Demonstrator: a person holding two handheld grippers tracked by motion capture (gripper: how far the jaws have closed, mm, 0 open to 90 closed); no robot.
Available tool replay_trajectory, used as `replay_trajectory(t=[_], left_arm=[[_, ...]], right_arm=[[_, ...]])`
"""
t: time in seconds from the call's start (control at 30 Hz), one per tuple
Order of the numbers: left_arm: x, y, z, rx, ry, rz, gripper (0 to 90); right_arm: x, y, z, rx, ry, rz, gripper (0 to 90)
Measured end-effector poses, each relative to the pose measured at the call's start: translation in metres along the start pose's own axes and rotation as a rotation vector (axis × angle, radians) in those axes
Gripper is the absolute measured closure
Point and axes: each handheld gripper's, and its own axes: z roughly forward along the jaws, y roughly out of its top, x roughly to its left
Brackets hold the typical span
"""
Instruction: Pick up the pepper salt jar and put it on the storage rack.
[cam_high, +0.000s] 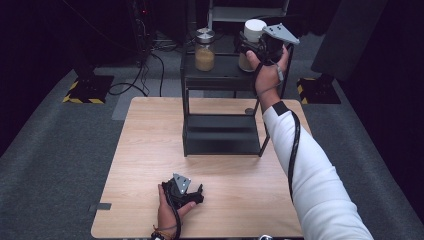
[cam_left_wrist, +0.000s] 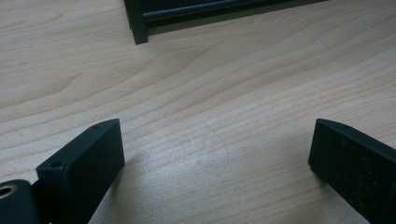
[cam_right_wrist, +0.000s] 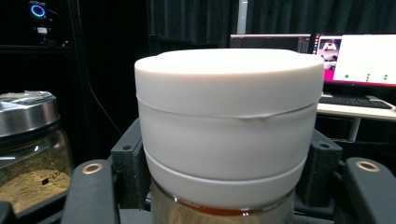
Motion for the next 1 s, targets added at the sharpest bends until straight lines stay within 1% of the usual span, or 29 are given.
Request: replay_trajectory(t=[0.1, 0.17, 0.23, 0.3, 0.33, 0.37, 0.4, 0.43, 0.53, 0.6, 0.63, 0.7, 0.77, 0.83, 0.87, 1.0], left_arm=[[0.000, 0.000, 0.000, 0.000, -0.001, 0.000, 3.1], [0.000, 0.000, 0.000, -0.001, -0.001, 0.001, 3.1], [0.001, 0.000, 0.000, 0.000, -0.003, -0.001, 3.1], [0.001, 0.000, 0.000, 0.000, -0.002, 0.000, 3.1], [0.001, 0.000, 0.000, 0.000, -0.004, -0.001, 3.1], [0.001, 0.000, 0.000, 0.000, -0.004, -0.001, 3.1], [0.001, 0.000, 0.000, 0.000, -0.004, -0.001, 3.1], [0.001, 0.000, 0.000, 0.000, -0.003, -0.001, 3.1], [0.001, 0.000, 0.000, 0.000, -0.003, -0.001, 3.1], [0.001, 0.000, 0.000, 0.001, -0.003, -0.001, 3.0], [0.001, 0.000, 0.000, 0.001, -0.004, -0.001, 3.1], [0.001, 0.000, 0.000, 0.002, -0.004, -0.001, 3.1], [0.001, 0.000, 0.000, 0.001, -0.004, -0.001, 3.1], [0.001, 0.000, 0.000, 0.002, -0.005, -0.002, 3.1], [0.001, 0.000, 0.000, 0.001, -0.004, -0.001, 3.1], [0.001, 0.000, 0.000, 0.000, -0.004, -0.002, 3.1]], right_arm=[[-0.001, 0.000, -0.001, 0.000, 0.001, 0.007, 33.8], [0.001, 0.001, -0.001, 0.003, -0.011, -0.005, 33.6], [0.002, 0.002, -0.001, 0.006, -0.013, -0.010, 33.2], [0.001, 0.003, 0.000, 0.009, -0.016, -0.011, 27.4], [0.001, 0.002, 0.000, 0.002, -0.017, -0.008, 24.4], [0.000, 0.004, 0.000, 0.006, -0.010, -0.012, 22.0], [0.000, 0.004, 0.000, 0.004, -0.014, -0.020, 19.3], [0.001, 0.002, 0.000, -0.010, -0.018, -0.023, 17.0], [0.004, 0.001, -0.001, -0.026, -0.039, -0.042, 10.1], [0.009, -0.002, -0.004, -0.053, -0.073, -0.056, 6.0], [0.010, -0.002, -0.005, -0.061, -0.078, -0.062, 4.8], [0.011, 0.001, -0.007, -0.066, -0.071, -0.077, 2.4], [0.013, 0.003, -0.010, -0.071, -0.079, -0.107, 0.9], [0.013, 0.004, -0.014, -0.082, -0.076, -0.105, 0.8], [0.013, 0.003, -0.017, -0.096, -0.079, -0.106, 0.4], [0.012, 0.003, -0.027, -0.117, -0.070, -0.134, 0.0]])
